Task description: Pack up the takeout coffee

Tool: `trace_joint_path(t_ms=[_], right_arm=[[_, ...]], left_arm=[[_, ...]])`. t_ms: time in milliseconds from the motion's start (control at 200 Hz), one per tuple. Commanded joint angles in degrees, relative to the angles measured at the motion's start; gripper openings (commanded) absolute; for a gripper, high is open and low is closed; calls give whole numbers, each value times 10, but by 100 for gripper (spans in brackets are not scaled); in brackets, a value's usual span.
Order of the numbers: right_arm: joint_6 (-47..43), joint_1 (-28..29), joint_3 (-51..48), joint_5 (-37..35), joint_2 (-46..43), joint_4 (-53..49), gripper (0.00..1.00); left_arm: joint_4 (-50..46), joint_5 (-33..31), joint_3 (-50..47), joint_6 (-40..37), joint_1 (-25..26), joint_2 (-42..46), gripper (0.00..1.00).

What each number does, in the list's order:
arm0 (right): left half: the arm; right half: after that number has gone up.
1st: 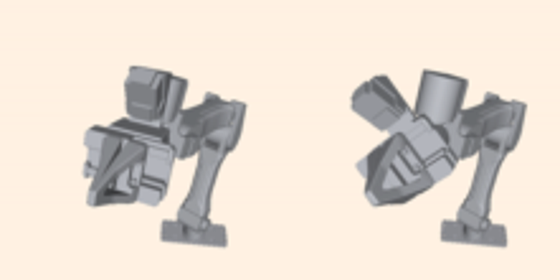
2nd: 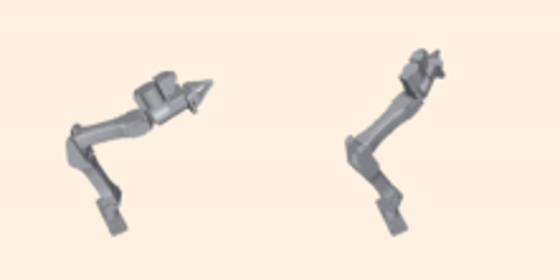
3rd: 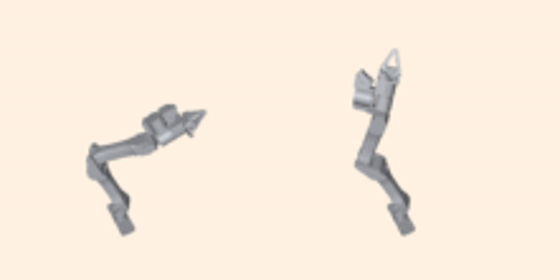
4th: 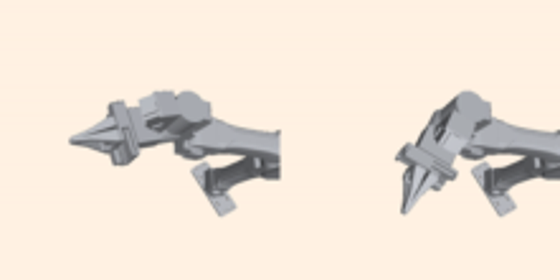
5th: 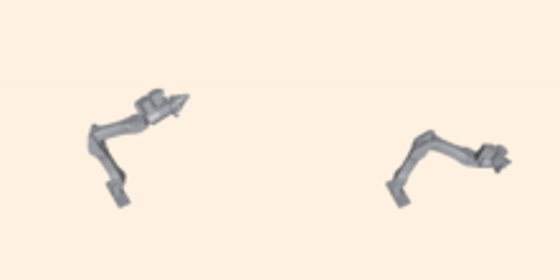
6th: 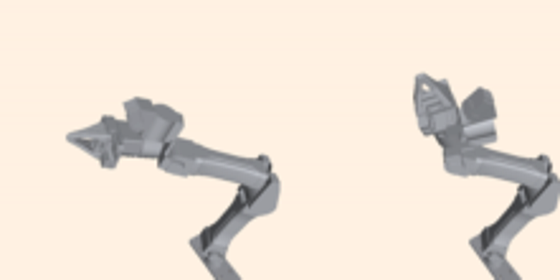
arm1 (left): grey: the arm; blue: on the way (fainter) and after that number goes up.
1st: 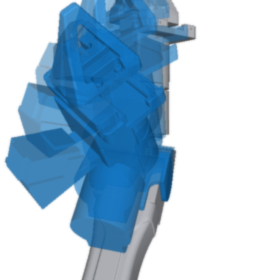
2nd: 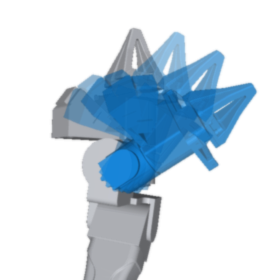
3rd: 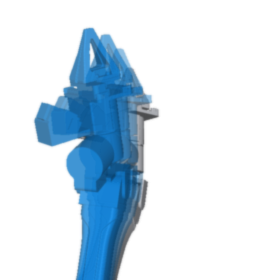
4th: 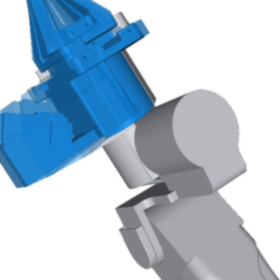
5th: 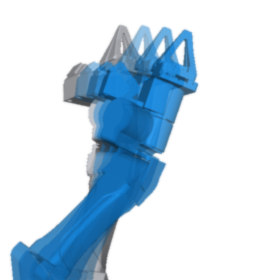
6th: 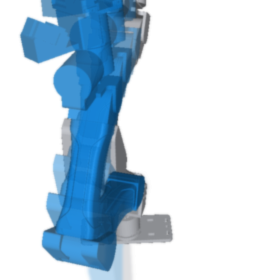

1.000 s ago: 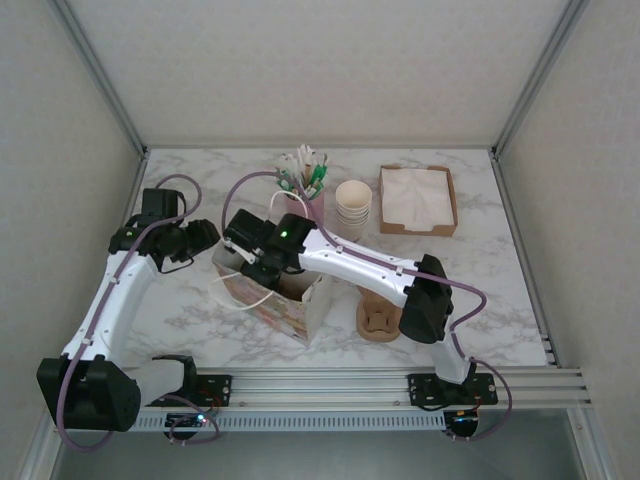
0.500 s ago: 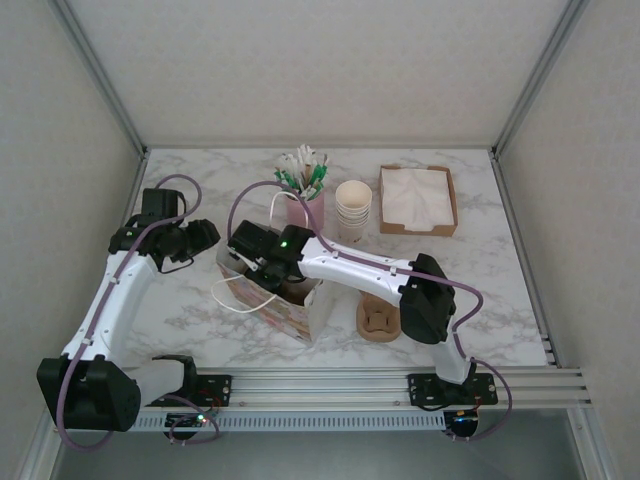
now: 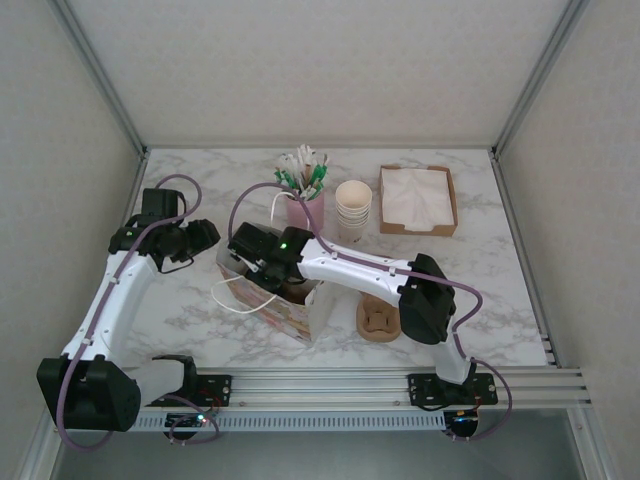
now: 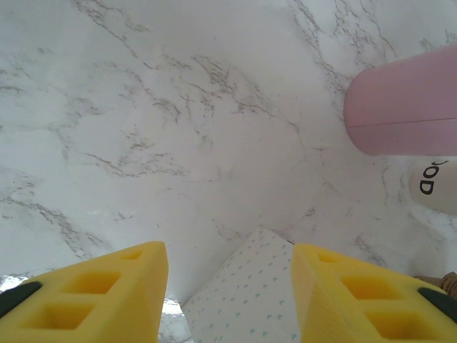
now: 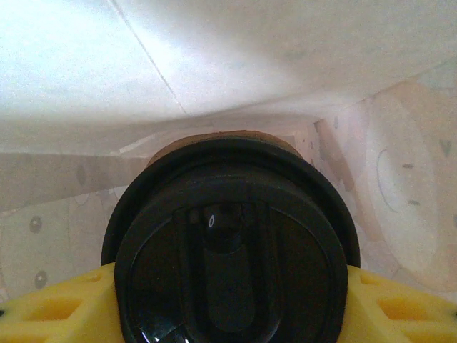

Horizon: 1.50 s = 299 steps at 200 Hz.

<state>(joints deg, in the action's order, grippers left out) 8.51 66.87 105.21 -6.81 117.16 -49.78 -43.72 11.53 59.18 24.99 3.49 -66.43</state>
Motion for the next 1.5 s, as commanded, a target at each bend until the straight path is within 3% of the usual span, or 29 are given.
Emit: trace_joint_path(t_ms=[0, 666, 851, 1101, 1256, 1492], right_arm=[[13, 9, -22, -19, 50, -76, 48], [69, 19, -81, -17, 85, -101, 48], [74, 27, -101, -47, 94, -112, 48], [99, 24, -117, 38, 72, -76, 48], [117, 29, -82, -37, 100, -128, 47], [124, 30, -92, -32, 86, -108, 48]], left_arm=[[-12, 4, -2, -10, -5, -4, 49], [-10, 9, -2, -11, -5, -5, 49], [-9, 9, -2, -10, -5, -7, 49], [-9, 9, -3, -11, -5, -7, 49], [-8, 11, -3, -12, -6, -6, 49], [-5, 19, -3, -13, -5, -4, 49]])
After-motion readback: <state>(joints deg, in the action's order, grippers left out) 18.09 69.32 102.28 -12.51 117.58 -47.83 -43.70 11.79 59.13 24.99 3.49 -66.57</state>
